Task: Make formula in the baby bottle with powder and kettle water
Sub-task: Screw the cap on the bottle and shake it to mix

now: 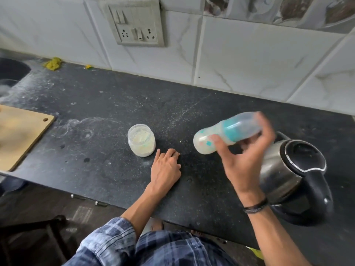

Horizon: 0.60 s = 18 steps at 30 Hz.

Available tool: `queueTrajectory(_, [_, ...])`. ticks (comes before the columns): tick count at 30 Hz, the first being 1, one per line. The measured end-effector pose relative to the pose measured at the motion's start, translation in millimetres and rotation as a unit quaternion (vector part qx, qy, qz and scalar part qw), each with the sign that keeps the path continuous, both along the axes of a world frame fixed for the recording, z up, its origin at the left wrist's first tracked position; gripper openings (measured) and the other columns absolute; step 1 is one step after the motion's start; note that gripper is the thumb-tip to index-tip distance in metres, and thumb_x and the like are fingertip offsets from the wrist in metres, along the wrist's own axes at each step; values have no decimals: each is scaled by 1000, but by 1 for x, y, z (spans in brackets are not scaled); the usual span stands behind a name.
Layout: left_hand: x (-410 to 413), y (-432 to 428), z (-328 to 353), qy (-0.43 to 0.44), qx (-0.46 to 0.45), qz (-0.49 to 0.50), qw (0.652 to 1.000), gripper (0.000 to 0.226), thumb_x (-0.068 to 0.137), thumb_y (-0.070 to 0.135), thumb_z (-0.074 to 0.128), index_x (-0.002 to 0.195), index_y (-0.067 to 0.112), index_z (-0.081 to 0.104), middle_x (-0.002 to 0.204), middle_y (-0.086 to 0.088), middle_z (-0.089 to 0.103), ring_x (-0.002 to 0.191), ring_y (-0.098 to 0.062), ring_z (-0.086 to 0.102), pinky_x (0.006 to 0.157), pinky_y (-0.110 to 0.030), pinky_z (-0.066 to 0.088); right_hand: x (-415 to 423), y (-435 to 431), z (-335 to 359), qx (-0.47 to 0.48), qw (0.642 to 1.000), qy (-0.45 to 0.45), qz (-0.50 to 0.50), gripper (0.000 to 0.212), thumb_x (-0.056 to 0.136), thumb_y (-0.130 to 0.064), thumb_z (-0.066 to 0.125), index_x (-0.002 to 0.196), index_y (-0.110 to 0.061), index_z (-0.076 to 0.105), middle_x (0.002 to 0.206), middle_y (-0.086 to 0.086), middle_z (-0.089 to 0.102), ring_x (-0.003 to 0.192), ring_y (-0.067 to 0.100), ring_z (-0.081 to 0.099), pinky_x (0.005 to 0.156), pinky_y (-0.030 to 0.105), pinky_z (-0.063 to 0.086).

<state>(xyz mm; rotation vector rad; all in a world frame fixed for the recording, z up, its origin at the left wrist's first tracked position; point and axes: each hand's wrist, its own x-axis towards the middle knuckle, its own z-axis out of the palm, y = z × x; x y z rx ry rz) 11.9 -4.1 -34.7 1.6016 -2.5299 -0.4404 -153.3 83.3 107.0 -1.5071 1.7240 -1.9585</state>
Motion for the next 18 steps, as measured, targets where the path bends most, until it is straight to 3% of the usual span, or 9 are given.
queueTrajectory(3, [-4, 2, -1, 3, -3, 1, 1000, 49, 95, 27, 60, 143, 19, 54, 143, 4, 50, 123, -21, 55, 125, -42, 10, 0, 3, 6, -73, 997, 2, -24, 88, 81, -16, 84, 144, -20, 23, 148, -10, 36, 128, 22, 53, 93, 49, 59])
queueTrajectory(5, [-4, 1, -1, 1, -4, 5, 1000, 48, 95, 27, 59, 142, 18, 54, 143, 4, 51, 122, -22, 56, 125, -42, 11, -2, -7, -6, 17, 1000, 12, -19, 88, 80, -19, 89, 146, -23, 30, 146, 2, 44, 126, 25, 57, 92, 51, 59])
queueTrajectory(7, [-2, 0, 0, -1, -2, 3, 1000, 48, 95, 28, 59, 143, 19, 54, 143, 5, 51, 122, -22, 55, 126, -43, 11, -3, -6, -14, 86, 996, 23, 0, 86, 80, -22, 90, 145, -33, 35, 143, -1, 51, 124, 20, 61, 91, 51, 59])
queueTrajectory(9, [-1, -1, 0, 0, -4, 3, 1000, 49, 96, 29, 59, 143, 20, 53, 144, 5, 50, 123, -21, 55, 126, -42, 10, -1, -1, -8, 24, 1000, 14, -2, 87, 80, -18, 89, 144, -32, 32, 143, -8, 46, 125, 15, 57, 93, 50, 59])
queueTrajectory(12, [-5, 1, -2, 7, -1, 0, 1000, 49, 95, 27, 60, 143, 19, 54, 143, 4, 51, 122, -22, 56, 125, -42, 11, 3, 7, 5, -101, 993, 42, -40, 89, 81, -17, 82, 144, -18, 19, 148, -20, 33, 131, 10, 47, 99, 48, 56])
queueTrajectory(13, [-7, 1, -1, 7, -4, 1, 1000, 48, 95, 27, 60, 142, 18, 55, 143, 3, 51, 122, -23, 56, 125, -42, 11, 2, 5, 1, -101, 992, 47, -51, 89, 82, -18, 83, 146, -18, 21, 149, -19, 33, 132, 10, 46, 99, 49, 56])
queueTrajectory(16, [-4, -2, -1, 3, 4, 0, 1000, 48, 94, 27, 61, 141, 18, 55, 143, 3, 51, 125, -24, 54, 125, -42, 10, 1, -5, -15, 39, 999, 13, -21, 87, 81, -22, 88, 148, -28, 32, 143, -6, 48, 129, 16, 57, 93, 53, 58])
queueTrajectory(18, [-2, -3, 0, 4, -1, 0, 1000, 48, 95, 28, 60, 142, 19, 55, 144, 3, 51, 126, -23, 54, 125, -42, 10, 3, -3, -9, 25, 1000, -7, -18, 86, 81, -20, 88, 146, -27, 32, 143, 4, 46, 126, 22, 58, 94, 53, 57])
